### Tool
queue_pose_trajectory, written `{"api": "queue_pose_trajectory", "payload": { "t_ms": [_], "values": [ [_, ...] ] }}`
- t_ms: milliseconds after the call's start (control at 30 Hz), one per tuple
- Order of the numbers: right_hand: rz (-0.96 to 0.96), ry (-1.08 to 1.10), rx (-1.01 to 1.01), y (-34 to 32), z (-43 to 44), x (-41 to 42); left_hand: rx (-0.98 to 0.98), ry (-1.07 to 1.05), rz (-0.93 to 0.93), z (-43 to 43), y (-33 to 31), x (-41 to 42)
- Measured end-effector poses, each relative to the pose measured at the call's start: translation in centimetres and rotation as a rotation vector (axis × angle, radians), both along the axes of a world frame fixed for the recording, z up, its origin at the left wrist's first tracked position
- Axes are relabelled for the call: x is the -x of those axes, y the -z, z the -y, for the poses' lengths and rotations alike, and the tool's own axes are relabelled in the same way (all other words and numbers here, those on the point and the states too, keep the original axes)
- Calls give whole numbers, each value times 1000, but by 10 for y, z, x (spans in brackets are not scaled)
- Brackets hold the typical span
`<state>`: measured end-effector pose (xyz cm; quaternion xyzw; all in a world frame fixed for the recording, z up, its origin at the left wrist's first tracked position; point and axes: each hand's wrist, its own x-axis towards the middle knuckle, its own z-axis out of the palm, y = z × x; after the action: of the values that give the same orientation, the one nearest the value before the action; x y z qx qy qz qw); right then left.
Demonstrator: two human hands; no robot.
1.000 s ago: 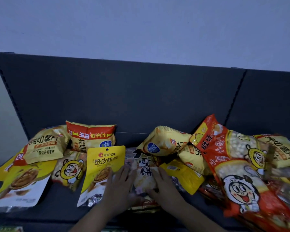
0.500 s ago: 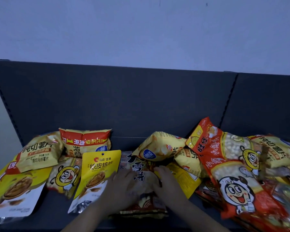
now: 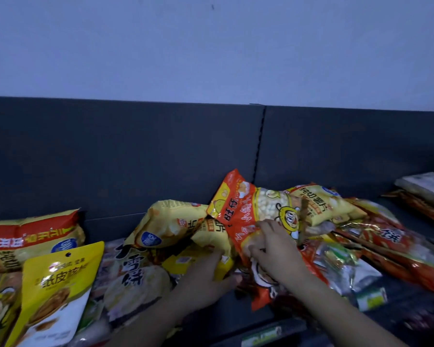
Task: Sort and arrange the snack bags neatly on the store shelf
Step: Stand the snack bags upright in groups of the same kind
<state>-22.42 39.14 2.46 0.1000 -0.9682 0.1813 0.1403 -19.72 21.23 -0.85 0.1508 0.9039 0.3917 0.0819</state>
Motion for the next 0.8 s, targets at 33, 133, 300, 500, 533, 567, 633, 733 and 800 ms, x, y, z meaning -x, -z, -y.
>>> {"api": "queue_pose_trajectory", "payload": {
  "t_ms": [33, 133, 300, 500, 533, 567, 633, 733, 800],
  "values": [
    [30, 40, -6, 0, -14, 0, -60, 21, 45, -13, -2, 0],
    [131, 112, 30, 1, -47, -3, -251, 32, 116, -45, 0, 4],
    [208, 67, 110, 14, -66, -9, -475, -63, 141, -76, 20, 15],
    [186, 2, 127, 21, -54, -11, -576, -124, 153, -76, 17, 7],
    [188, -17, 162, 19, -50, -12, -580, -132, 151, -73, 13, 4],
    [203, -29, 184, 18, -45, -12, -577, -140, 147, -70, 9, 1],
    [250, -28, 189, 11, -31, -15, -563, -153, 137, -61, -2, -5],
    [312, -84, 200, -11, -4, -23, -539, -188, 145, -37, -17, -12],
    [335, -147, 263, -29, 14, -33, -517, -217, 151, -15, -28, -17]
  ]
}}
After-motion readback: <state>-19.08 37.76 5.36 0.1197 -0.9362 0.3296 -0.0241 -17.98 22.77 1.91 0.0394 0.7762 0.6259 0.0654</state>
